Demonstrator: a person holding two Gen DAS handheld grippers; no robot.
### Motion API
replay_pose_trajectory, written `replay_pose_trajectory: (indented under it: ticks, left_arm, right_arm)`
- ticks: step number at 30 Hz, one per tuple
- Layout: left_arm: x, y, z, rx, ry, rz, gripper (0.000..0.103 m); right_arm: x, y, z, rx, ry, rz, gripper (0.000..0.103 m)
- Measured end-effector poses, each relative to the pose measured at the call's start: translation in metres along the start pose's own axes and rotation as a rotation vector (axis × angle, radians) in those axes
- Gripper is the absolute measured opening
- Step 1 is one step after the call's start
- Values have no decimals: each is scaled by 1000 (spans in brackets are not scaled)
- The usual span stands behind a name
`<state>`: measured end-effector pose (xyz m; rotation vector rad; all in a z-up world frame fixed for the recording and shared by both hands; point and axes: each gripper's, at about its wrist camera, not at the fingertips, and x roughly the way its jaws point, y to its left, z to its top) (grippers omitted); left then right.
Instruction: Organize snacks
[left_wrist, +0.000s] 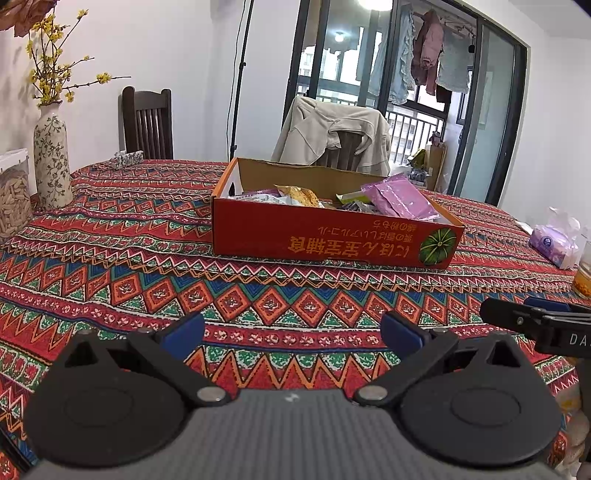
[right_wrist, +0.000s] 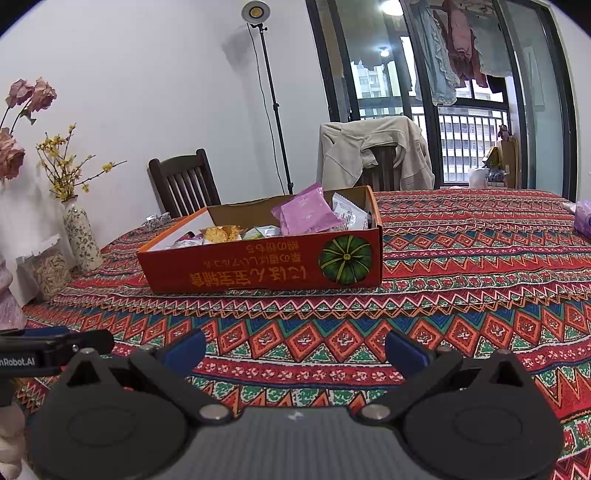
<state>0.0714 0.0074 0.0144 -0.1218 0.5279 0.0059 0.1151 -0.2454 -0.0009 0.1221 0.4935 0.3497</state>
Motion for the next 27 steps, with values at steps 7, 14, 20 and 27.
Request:
replay_pose_trajectory:
  ticks: [7,14,20,27]
  left_arm:
    - [1,1,-1,-4,6,-1,103]
    - [0,1,-1,-2,7,-1,103]
    - [-1,1,-2,6,4,-12,103]
    - [2,-2,-4,15,4,-33,103]
  right_arm:
    - [0,0,-1,-1,0,0,103]
    - [0,0,-1,-1,0,0,103]
    - [0,0,-2,-3,2,0,103]
    - [4,0,-6,-7,11,2,103]
